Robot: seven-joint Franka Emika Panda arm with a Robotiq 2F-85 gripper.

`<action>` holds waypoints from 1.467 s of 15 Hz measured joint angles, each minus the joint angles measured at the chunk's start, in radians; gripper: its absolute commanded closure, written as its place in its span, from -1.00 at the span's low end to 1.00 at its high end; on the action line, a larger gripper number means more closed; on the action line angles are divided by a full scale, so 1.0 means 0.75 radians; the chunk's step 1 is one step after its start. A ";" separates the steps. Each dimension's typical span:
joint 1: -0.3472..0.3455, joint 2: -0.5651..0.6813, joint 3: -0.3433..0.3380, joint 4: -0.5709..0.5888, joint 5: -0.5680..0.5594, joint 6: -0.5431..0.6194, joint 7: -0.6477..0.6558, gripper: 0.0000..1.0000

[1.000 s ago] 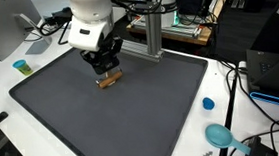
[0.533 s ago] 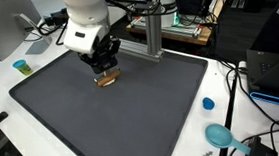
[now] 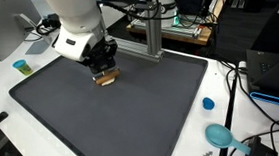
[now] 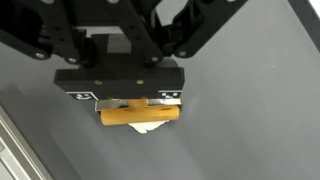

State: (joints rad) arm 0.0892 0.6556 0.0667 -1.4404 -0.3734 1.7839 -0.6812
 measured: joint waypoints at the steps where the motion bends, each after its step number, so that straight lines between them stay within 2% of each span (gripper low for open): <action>1: -0.003 0.012 0.000 0.020 0.001 -0.019 0.016 0.57; 11: -0.031 0.141 -0.006 0.198 0.003 -0.223 0.089 0.57; 14: -0.059 0.144 -0.006 0.220 0.053 -0.235 0.125 0.57; 18: -0.143 0.052 -0.001 0.176 0.239 -0.235 0.210 0.57; 22: -0.203 -0.199 0.000 -0.019 0.414 -0.200 0.343 0.57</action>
State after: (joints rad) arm -0.0632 0.5065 0.0665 -1.4550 -0.0629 1.6338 -0.4236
